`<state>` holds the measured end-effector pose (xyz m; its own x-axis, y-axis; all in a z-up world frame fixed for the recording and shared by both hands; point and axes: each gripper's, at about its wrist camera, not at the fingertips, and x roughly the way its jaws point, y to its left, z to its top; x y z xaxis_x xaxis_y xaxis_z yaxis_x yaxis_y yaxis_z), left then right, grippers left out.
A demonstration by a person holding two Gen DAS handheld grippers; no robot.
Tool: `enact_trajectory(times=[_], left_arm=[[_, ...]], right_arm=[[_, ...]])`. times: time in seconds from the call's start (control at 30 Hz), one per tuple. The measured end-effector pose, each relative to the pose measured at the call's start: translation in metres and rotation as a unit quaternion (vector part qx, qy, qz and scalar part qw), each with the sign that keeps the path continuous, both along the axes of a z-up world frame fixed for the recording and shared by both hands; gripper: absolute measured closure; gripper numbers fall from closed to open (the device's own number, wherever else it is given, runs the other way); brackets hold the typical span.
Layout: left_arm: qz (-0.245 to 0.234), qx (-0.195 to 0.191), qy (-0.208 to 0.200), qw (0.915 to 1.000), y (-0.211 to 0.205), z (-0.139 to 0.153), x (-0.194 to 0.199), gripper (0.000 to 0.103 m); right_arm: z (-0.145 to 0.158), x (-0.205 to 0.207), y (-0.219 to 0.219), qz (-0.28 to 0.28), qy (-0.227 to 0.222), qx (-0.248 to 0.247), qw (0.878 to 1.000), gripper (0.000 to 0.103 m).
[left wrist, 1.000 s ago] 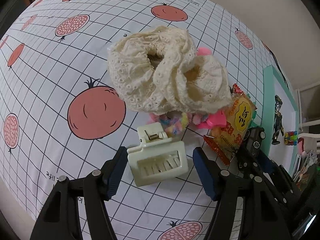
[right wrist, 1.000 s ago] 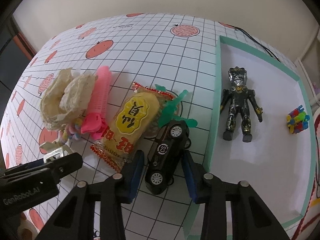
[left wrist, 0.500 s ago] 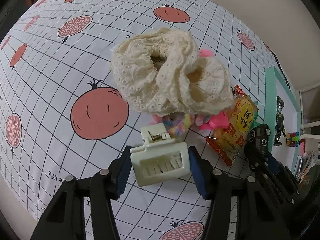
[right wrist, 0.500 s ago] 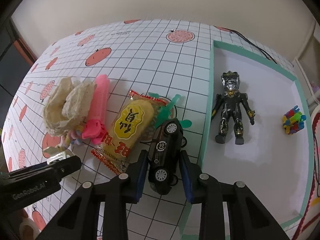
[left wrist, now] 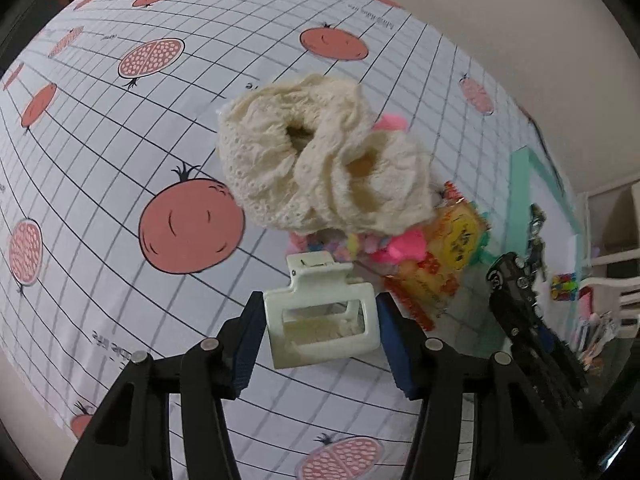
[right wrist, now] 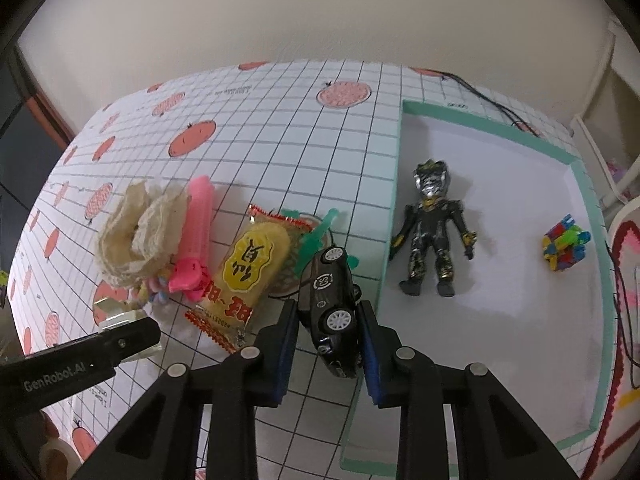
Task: Organize objects
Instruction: 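Grasp the black toy car with the right gripper while the left grips the white hair clip, then carry the car with the right tool while the left carries the white clip into the tray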
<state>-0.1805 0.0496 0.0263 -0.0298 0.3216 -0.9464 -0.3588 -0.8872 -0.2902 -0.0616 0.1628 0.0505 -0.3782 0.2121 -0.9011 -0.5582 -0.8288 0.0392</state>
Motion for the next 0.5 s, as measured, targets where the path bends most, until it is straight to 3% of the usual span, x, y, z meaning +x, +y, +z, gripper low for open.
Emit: enact_trajectory(times=[0.17, 0.37, 0.5], left_arm=[[0.006, 0.025, 0.006, 0.9997, 0.015, 0.007, 0.008, 0.046], [-0.005, 0.039, 0.069, 0.9968, 0.033, 0.032, 0.013, 0.048], [-0.014, 0.049, 0.088, 0.9948, 0.034, 0.043, 0.013, 0.049]], right_arm=[[0.012, 0.004, 0.001, -0.003, 0.015, 0.005, 1.000, 0.072], [0.032, 0.012, 0.004, -0.011, 0.040, 0.015, 0.999, 0.072], [0.043, 0.020, 0.011, -0.020, 0.053, 0.019, 0.998, 0.072]])
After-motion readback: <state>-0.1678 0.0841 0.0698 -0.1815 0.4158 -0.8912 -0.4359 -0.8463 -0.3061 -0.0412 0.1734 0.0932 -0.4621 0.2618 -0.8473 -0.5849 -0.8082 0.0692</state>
